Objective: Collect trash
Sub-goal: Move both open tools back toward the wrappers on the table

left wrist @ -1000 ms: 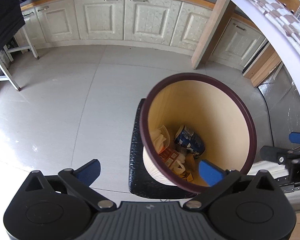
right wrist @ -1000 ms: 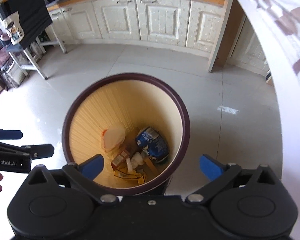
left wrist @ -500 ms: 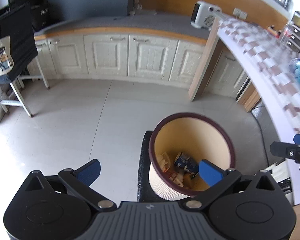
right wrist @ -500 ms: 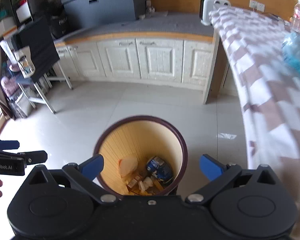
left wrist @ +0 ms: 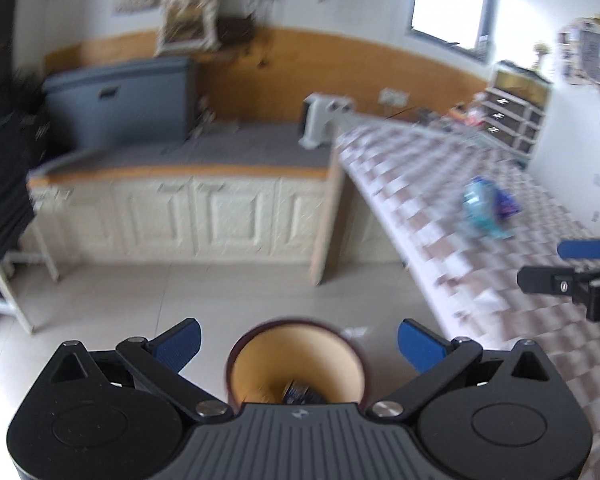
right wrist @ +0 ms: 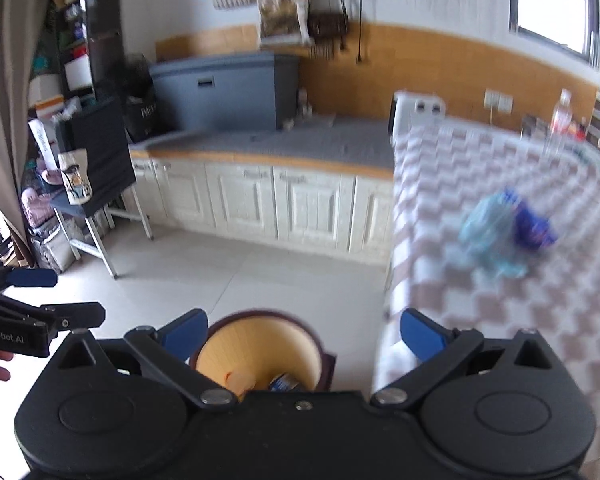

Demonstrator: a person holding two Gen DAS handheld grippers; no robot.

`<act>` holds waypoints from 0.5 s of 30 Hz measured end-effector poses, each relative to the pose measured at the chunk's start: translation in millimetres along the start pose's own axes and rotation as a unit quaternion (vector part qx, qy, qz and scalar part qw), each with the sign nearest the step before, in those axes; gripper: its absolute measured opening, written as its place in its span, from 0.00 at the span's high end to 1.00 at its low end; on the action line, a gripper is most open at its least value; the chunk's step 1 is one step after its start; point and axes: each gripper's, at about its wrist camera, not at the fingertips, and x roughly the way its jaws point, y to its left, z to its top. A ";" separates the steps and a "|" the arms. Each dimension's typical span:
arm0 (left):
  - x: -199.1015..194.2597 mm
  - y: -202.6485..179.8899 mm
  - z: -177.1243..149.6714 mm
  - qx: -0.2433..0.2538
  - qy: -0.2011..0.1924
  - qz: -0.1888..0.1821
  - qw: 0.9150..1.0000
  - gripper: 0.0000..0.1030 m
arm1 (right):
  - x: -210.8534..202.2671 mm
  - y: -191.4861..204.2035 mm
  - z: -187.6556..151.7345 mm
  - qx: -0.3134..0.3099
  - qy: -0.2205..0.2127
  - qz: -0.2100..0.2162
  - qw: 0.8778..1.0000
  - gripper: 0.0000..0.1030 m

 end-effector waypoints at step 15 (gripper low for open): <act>35.3 -143.2 52.4 0.056 -0.099 -0.098 0.989 0.00 | -74.5 -158.7 3.4 0.030 -0.149 -0.076 0.985 0.00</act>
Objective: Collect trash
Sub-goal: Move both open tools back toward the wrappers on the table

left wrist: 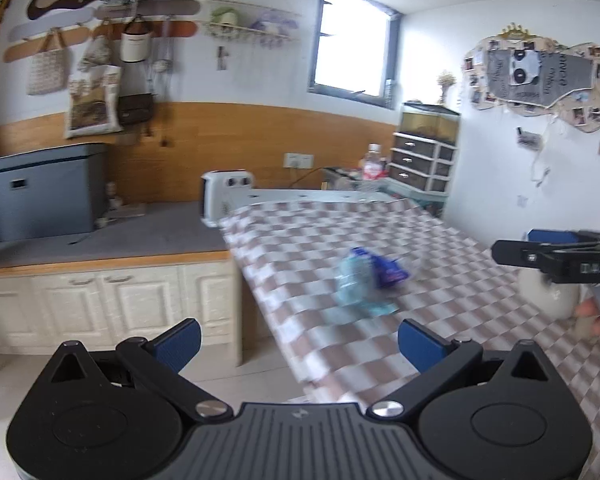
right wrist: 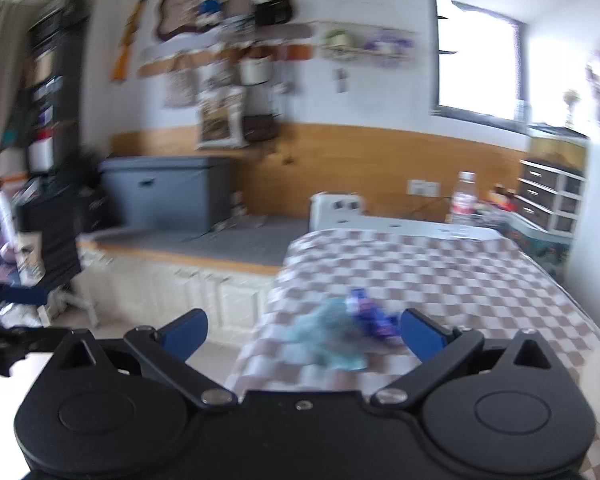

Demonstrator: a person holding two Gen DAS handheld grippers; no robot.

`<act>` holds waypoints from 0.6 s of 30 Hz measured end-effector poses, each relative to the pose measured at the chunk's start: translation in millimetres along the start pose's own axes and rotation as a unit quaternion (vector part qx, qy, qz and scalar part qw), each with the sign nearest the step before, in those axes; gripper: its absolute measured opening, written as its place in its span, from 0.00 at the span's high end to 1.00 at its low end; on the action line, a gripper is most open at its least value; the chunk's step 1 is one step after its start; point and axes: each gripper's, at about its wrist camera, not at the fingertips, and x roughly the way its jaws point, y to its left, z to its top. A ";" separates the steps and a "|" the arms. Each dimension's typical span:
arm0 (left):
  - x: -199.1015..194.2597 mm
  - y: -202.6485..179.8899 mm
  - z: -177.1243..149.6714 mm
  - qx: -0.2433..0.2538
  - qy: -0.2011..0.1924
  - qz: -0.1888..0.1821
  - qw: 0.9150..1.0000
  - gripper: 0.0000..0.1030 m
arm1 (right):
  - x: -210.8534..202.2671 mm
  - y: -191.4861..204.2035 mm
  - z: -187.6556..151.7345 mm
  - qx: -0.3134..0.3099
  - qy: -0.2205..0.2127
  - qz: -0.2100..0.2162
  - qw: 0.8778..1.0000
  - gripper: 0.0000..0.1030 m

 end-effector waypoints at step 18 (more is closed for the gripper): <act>133.7 -60.4 -9.5 0.021 0.010 -0.109 0.994 0.00 | 153.2 -123.3 -31.6 0.006 -0.006 -0.050 0.999 0.01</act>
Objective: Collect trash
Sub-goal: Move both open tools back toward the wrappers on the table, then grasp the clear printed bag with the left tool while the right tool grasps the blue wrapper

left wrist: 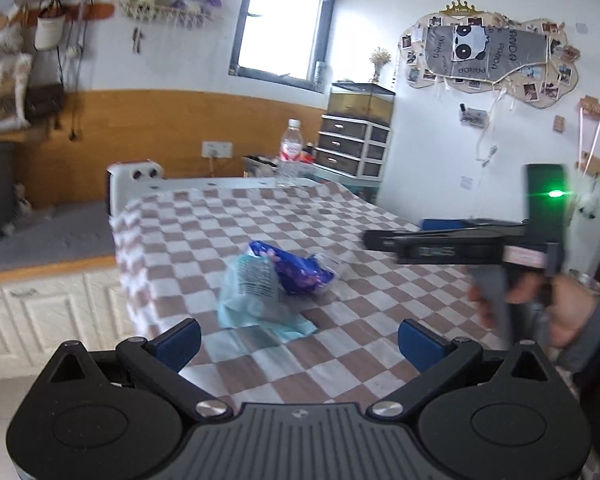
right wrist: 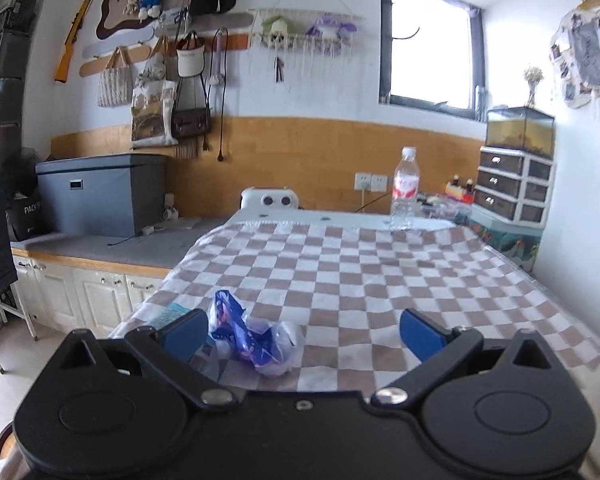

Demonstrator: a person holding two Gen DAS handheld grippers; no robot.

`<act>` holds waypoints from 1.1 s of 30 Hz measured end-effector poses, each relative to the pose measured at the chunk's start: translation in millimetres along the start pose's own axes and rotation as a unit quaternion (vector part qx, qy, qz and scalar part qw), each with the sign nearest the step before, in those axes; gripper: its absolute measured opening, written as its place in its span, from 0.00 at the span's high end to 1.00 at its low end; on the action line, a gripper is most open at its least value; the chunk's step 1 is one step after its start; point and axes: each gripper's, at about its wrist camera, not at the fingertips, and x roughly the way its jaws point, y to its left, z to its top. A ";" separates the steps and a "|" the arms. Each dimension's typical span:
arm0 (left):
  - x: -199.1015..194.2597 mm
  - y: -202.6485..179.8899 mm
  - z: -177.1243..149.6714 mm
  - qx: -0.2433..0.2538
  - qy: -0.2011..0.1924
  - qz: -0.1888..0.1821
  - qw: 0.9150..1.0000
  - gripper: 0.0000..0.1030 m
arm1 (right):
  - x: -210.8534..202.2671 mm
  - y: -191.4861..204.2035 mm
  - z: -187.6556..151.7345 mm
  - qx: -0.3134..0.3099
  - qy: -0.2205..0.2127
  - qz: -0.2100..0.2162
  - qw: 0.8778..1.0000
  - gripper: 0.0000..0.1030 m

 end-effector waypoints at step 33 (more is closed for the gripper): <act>156.3 53.8 7.8 -0.147 0.053 0.019 0.988 0.19 | 85.1 3.7 -31.6 0.010 0.075 0.100 0.992 0.77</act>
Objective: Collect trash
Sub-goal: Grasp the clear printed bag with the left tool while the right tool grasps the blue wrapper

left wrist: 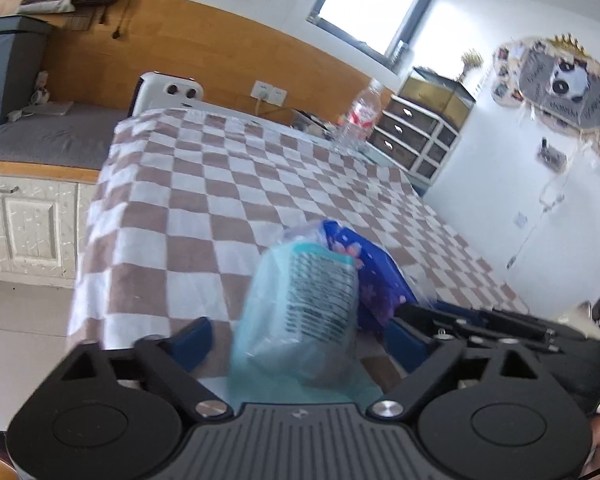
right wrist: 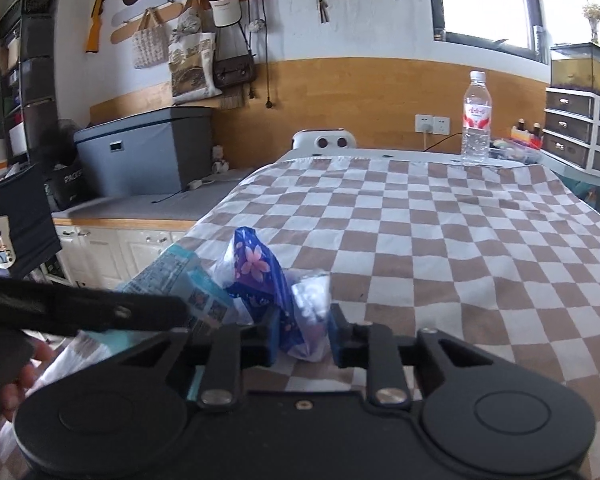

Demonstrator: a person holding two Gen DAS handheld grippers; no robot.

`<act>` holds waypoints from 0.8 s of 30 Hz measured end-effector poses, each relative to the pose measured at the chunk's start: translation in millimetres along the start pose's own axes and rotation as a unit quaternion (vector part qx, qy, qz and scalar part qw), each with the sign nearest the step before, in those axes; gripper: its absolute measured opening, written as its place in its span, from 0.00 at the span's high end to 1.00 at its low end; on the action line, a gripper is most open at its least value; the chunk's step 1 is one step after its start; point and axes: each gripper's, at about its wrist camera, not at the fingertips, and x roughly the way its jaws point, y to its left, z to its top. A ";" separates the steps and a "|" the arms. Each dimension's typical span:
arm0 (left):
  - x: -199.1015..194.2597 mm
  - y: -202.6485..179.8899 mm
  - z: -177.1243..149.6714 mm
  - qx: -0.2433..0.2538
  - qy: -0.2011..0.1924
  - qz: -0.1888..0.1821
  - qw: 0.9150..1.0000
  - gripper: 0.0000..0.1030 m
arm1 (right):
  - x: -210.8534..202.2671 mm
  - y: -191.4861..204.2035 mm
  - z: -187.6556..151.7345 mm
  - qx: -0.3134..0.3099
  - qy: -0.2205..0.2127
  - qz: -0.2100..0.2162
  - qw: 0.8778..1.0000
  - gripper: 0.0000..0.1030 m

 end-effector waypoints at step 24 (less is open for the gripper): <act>-73.6 -33.9 -26.0 0.084 -0.054 0.080 0.992 0.50 | -26.4 26.5 -15.9 -0.006 0.001 -0.026 1.000 0.87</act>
